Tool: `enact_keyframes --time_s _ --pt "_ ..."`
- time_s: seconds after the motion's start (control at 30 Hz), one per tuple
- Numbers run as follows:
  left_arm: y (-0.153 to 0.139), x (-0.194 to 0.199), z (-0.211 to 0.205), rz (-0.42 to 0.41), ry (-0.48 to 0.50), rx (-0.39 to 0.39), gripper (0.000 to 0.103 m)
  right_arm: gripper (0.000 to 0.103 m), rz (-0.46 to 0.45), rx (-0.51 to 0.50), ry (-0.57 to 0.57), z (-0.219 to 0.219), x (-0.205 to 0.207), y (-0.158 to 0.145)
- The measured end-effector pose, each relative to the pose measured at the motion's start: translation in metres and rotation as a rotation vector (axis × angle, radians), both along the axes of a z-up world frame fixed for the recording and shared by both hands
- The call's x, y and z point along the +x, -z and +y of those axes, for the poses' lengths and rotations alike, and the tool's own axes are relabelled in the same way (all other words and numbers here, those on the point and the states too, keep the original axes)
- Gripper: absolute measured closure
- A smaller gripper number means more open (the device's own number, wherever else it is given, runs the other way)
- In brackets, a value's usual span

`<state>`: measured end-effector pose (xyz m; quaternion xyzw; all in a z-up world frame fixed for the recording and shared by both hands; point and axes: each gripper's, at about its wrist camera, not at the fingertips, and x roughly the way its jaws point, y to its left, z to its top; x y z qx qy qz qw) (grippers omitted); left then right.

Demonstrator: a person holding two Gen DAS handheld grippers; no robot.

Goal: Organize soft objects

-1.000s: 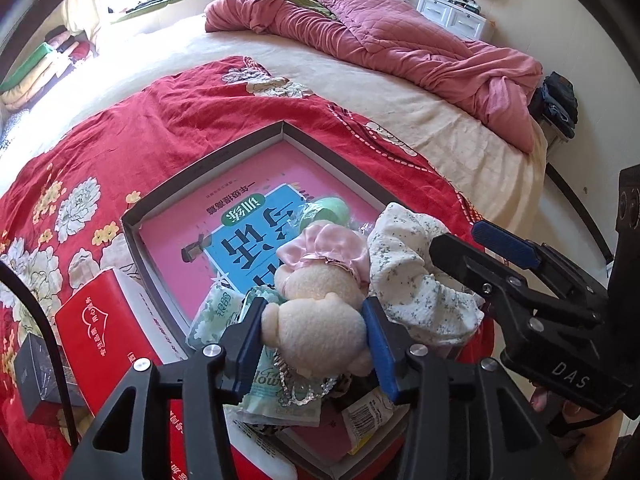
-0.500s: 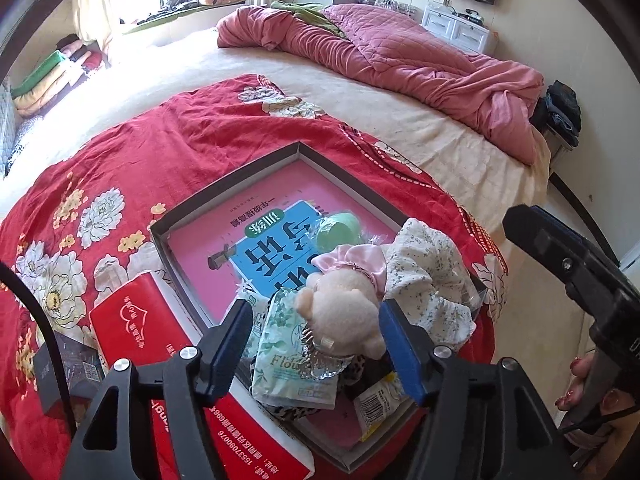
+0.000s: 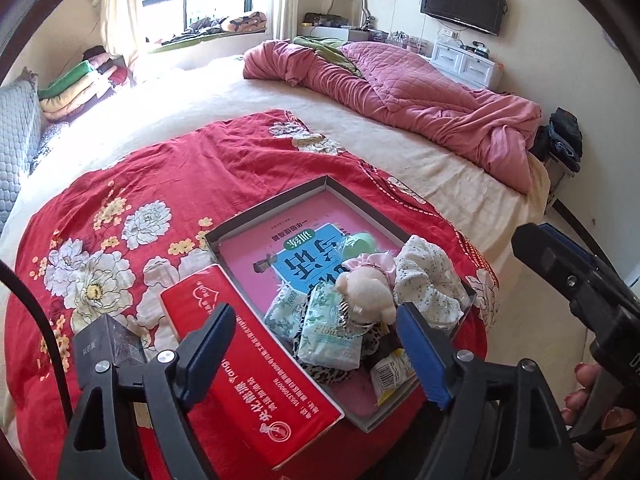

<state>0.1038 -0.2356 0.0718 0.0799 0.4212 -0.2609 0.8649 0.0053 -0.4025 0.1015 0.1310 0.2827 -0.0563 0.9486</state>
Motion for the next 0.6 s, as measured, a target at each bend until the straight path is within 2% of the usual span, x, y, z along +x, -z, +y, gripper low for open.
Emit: enact_keyframes --time_s 0.33,0.6 --pt "-0.021 -0.014 0.037 -0.05 -0.048 -0.027 0.02 0.025 -0.095 -0.043 -0.049 0.051 -0.015 -0.04" --pt "-0.023 -0.02 0.06 -0.055 -0.086 -0.033 0.02 0.024 -0.07 -0.074 -0.011 0.048 -0.017 -0.04"
